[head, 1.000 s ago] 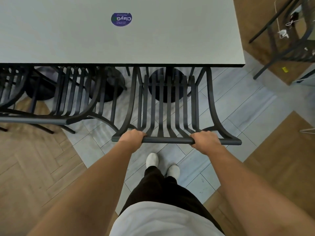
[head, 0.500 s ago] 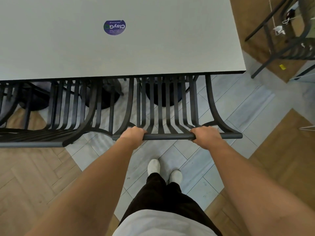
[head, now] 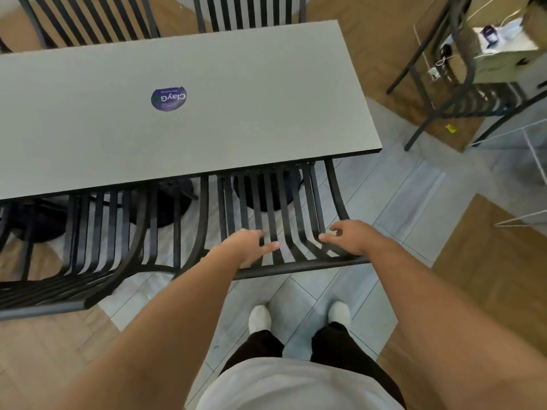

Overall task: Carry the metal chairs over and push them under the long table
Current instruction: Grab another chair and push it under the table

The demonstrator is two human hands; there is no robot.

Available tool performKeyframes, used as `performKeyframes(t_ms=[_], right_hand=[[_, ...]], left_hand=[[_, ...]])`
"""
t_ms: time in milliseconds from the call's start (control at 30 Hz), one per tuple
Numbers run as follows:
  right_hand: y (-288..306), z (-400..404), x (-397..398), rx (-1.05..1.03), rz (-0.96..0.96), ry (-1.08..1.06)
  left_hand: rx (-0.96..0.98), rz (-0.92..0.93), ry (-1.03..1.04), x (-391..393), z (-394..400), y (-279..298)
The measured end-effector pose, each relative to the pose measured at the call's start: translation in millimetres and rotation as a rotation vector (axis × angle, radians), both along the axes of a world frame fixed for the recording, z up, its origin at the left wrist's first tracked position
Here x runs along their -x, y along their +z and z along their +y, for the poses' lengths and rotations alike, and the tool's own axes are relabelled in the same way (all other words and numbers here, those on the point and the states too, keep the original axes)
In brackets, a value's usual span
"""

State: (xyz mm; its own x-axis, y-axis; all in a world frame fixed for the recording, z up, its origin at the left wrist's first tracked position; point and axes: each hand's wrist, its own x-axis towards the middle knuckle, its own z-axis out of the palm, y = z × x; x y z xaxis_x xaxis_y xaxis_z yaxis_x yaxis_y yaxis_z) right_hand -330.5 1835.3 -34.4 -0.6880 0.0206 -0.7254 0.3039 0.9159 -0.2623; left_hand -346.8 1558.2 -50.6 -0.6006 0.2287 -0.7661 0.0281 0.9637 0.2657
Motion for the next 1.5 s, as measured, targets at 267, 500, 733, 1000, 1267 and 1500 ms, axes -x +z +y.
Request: performKeyframes(t_ms=[267, 500, 733, 1000, 1267, 1500], right_hand=[[13, 125, 68, -0.114, 0.158, 0.089], [31, 248, 129, -0.103, 0.208, 0.183], [46, 362, 179, -0.145, 0.193, 0.202], [55, 407, 288, -0.154, 0.209, 0.266], [60, 396, 462, -0.084, 0.299, 0.323], [74, 390, 623, -0.068, 0.334, 0.352]], left_hand=[[-0.106, 0.247, 0.045, 68, 129, 25], [-0.141, 0.357, 0.187, 112, 284, 47], [-0.140, 0.426, 0.254, 173, 397, 65], [-0.118, 0.447, 0.310, 256, 445, 64], [-0.052, 0.414, 0.344, 398, 445, 39], [-0.050, 0.346, 0.367, 537, 438, 41]])
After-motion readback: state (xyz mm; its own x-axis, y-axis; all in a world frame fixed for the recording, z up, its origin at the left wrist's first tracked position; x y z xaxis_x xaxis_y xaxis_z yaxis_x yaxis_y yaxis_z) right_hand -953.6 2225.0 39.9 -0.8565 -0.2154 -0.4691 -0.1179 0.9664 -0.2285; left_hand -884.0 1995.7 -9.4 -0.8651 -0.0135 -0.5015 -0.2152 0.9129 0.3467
